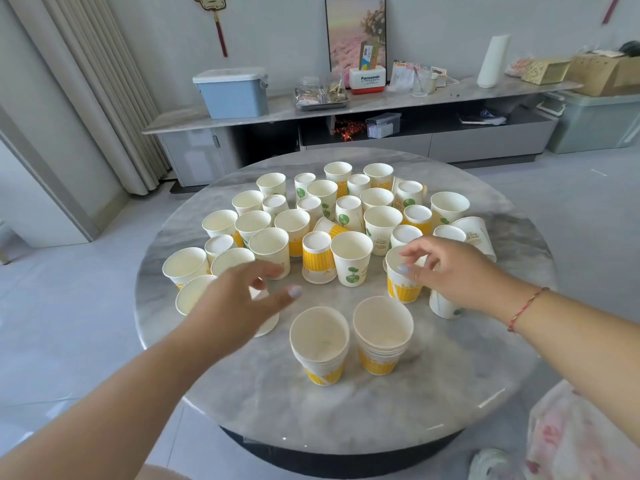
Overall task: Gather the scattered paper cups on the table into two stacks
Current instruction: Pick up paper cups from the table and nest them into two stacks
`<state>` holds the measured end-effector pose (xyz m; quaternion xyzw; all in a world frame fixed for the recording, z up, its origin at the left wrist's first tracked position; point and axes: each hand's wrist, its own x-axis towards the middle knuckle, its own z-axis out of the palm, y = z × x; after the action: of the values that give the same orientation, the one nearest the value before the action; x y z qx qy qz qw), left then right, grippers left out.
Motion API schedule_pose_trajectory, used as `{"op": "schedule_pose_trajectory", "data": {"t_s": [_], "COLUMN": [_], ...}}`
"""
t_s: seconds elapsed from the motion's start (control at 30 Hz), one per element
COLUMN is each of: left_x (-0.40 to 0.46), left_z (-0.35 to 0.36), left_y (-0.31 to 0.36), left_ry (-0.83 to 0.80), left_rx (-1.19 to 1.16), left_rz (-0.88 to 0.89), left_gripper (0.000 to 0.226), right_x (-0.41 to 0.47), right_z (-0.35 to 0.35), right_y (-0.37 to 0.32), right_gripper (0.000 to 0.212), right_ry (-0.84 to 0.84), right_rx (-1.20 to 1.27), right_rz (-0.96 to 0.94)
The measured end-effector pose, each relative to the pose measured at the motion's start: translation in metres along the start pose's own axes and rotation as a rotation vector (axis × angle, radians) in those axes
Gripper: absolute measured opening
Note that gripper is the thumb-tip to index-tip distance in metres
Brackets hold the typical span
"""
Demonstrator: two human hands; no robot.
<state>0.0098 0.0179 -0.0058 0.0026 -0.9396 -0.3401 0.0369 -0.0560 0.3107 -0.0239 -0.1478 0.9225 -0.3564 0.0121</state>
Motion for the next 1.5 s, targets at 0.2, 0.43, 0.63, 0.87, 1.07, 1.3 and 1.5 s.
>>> {"op": "schedule_pose_trajectory", "data": {"t_s": [0.2, 0.43, 0.63, 0.87, 1.07, 1.3, 1.5], "left_x": [0.017, 0.025, 0.04, 0.044, 0.026, 0.009, -0.005], "left_z": [-0.01, 0.007, 0.0, 0.0, -0.044, -0.027, 0.003], "left_y": [-0.036, -0.043, -0.049, -0.062, -0.033, -0.012, 0.008], "left_ry": [0.127, 0.168, -0.074, -0.005, 0.173, -0.127, -0.242], "left_rx": [0.348, 0.534, 0.892, 0.956, 0.131, -0.773, -0.547], "left_rz": [-0.146, 0.081, 0.211, 0.441, 0.045, -0.032, 0.076], "left_gripper": [0.038, 0.048, 0.067, 0.054, 0.062, 0.084, 0.064], "right_x": [0.018, 0.025, 0.023, 0.013, 0.002, -0.021, -0.031], "right_z": [0.01, 0.022, 0.024, 0.013, -0.009, -0.024, -0.022], "right_y": [0.01, 0.019, 0.012, 0.001, -0.012, -0.06, -0.073], "right_gripper": [0.025, 0.047, 0.05, 0.051, 0.025, 0.027, 0.025], "right_ry": [0.058, -0.036, -0.057, 0.008, 0.244, 0.417, 0.352], "right_rx": [-0.653, -0.769, -0.79, -0.632, -0.556, -0.245, -0.198], "right_rz": [-0.067, -0.095, -0.127, -0.242, -0.369, -0.575, -0.695]}}
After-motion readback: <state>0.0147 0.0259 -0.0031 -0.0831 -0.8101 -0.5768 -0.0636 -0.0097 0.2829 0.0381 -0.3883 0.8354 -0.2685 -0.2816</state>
